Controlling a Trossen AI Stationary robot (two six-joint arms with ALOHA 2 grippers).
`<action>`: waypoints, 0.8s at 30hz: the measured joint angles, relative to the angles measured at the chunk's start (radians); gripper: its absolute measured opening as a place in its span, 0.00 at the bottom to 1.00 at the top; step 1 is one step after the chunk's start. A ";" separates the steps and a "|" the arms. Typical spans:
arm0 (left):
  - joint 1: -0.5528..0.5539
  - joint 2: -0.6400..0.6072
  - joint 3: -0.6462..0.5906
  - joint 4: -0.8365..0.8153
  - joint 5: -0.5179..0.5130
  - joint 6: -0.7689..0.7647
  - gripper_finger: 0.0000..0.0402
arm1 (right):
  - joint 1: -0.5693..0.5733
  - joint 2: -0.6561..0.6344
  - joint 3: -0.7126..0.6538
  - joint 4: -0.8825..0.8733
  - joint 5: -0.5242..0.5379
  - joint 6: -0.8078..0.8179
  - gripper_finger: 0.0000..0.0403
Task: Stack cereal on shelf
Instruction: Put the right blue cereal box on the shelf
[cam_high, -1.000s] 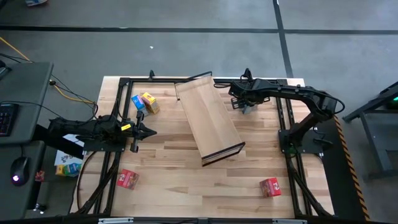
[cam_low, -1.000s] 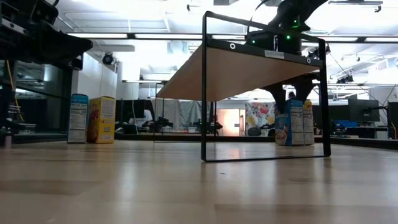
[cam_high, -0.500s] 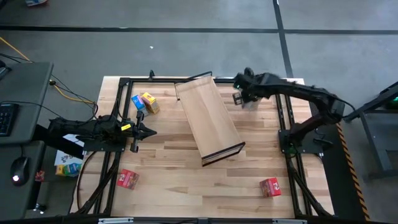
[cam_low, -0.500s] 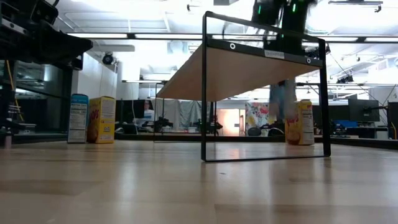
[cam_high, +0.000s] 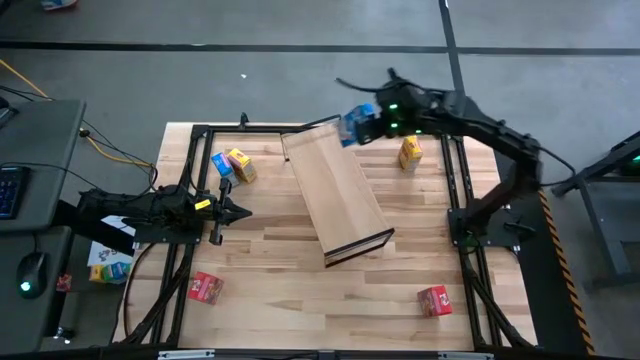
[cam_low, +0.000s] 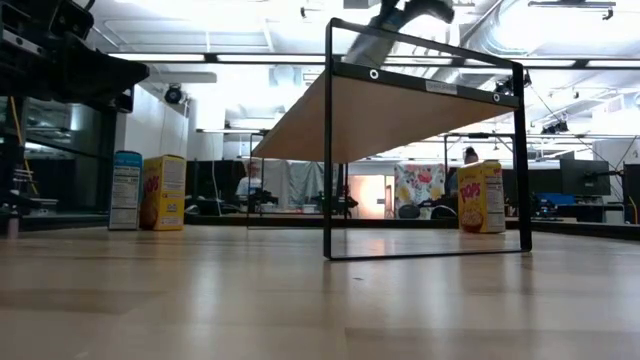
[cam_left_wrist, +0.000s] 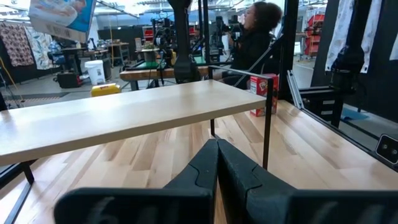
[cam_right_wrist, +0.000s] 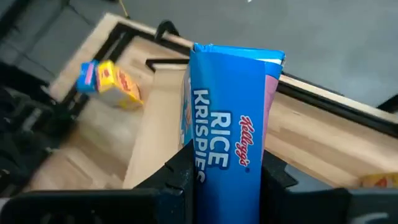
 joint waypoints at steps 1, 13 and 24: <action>0.000 0.000 0.000 0.000 0.000 0.000 0.00 | 0.011 0.043 0.046 -0.032 0.030 -0.015 0.23; 0.000 0.000 0.000 0.000 0.000 0.000 0.00 | 0.009 0.412 0.371 -0.341 0.107 -0.041 0.23; 0.000 0.000 0.000 0.000 0.000 0.001 0.00 | -0.016 0.450 0.361 -0.292 0.115 -0.025 0.37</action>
